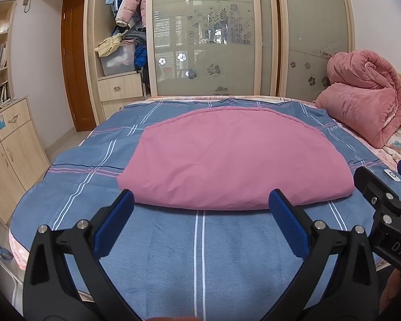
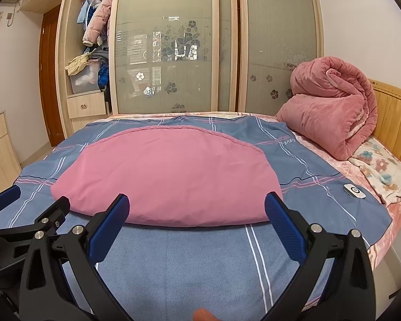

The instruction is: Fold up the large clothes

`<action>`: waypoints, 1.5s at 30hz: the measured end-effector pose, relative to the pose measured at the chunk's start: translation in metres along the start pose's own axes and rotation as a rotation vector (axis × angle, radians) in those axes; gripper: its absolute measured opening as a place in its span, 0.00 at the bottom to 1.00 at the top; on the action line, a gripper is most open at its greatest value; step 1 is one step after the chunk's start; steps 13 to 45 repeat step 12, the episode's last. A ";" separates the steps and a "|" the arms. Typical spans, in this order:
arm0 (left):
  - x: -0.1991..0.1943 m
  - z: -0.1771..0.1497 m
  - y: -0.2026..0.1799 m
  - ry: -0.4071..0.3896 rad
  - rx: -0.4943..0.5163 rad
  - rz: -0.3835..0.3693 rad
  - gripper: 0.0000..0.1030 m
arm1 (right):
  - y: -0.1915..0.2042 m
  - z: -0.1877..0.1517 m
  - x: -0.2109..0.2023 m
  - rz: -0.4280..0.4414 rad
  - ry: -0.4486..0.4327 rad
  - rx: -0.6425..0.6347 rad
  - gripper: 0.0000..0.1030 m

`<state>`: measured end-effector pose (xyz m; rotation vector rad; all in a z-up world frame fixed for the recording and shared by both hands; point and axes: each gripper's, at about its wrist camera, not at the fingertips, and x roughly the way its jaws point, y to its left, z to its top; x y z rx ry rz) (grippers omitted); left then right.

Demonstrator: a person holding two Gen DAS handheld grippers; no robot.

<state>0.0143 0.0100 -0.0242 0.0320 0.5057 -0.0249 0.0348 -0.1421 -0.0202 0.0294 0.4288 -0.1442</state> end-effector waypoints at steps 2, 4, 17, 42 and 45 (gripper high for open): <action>0.000 -0.001 0.001 -0.006 0.000 0.000 0.98 | 0.000 -0.001 0.000 -0.002 0.003 0.002 0.98; 0.002 -0.001 0.000 0.001 0.000 0.000 0.98 | 0.000 -0.002 0.001 -0.002 0.007 0.004 0.98; 0.017 -0.005 0.001 0.035 -0.013 0.002 0.98 | -0.002 -0.008 0.013 -0.011 0.032 0.011 0.98; 0.017 -0.005 0.001 0.035 -0.013 0.002 0.98 | -0.002 -0.008 0.013 -0.011 0.032 0.011 0.98; 0.017 -0.005 0.001 0.035 -0.013 0.002 0.98 | -0.002 -0.008 0.013 -0.011 0.032 0.011 0.98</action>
